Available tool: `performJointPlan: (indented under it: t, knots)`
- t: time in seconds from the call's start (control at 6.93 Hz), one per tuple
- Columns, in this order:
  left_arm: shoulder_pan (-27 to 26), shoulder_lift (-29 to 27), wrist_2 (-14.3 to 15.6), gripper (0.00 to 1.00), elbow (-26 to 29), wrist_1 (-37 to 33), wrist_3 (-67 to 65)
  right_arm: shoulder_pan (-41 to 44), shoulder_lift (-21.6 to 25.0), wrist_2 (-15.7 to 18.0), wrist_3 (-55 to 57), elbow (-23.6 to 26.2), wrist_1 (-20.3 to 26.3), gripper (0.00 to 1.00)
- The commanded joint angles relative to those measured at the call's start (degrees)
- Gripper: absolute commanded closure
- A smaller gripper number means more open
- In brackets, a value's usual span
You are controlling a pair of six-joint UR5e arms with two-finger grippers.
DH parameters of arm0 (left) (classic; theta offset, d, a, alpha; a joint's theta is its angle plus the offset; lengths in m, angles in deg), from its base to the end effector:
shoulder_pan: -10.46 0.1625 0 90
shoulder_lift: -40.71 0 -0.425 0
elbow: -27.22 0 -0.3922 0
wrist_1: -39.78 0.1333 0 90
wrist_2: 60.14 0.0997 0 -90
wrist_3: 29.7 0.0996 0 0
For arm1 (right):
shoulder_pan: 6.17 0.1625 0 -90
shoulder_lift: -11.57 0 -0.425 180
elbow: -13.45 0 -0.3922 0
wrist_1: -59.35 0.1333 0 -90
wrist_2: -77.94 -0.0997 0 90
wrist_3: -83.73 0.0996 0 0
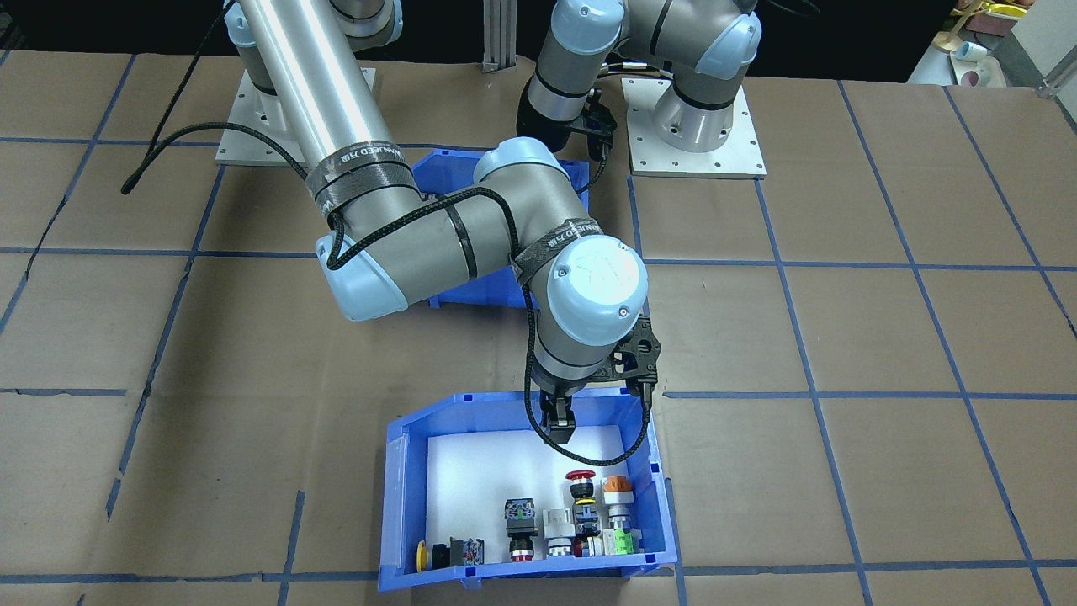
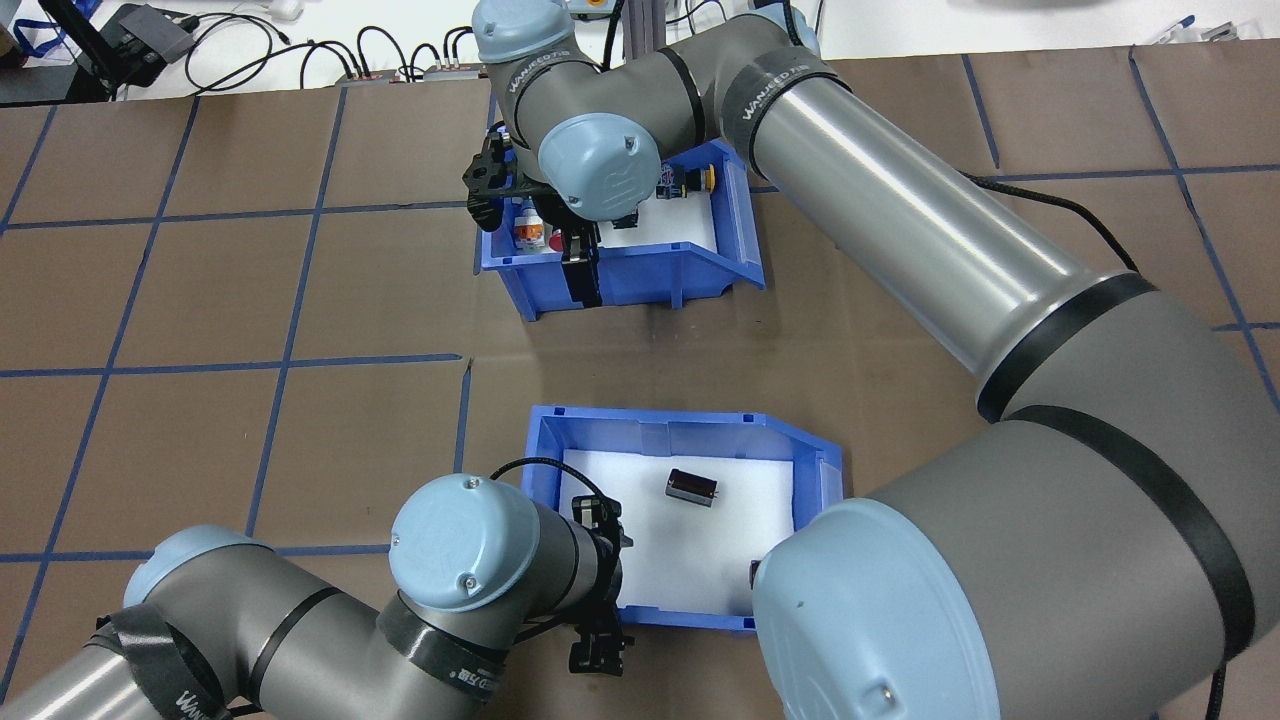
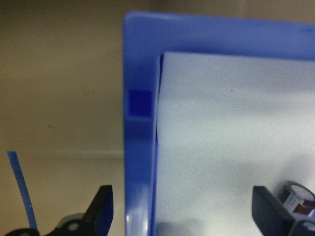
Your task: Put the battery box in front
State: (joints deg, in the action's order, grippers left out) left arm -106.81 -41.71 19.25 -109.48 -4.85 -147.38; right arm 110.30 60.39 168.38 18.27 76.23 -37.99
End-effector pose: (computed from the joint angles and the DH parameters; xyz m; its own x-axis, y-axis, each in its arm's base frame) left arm -0.2988 -0.2487 0.2499 -0.0018 -0.9999 0.0114 -0.9771 0.0041 0.2127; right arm 0.4520 -0.6105 0.2773 0.0311 -0.9943 -0.1017 -0.9978 -0.0369 0.0548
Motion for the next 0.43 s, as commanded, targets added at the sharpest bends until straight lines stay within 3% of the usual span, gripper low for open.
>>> performJointPlan:
  t: [0.0, 0.29]
  knots:
    - [-0.3, -0.7, 2.4, 0.45, 0.0, 1.5, -0.4, 0.1, -2.1, 0.3, 0.7, 0.0, -4.8, 0.15]
    - [-1.9, -3.2, 2.0, 0.78, 0.0, 6.5, -0.5, 0.0, -1.6, 0.4, 0.6, 0.1, -4.7, 0.69]
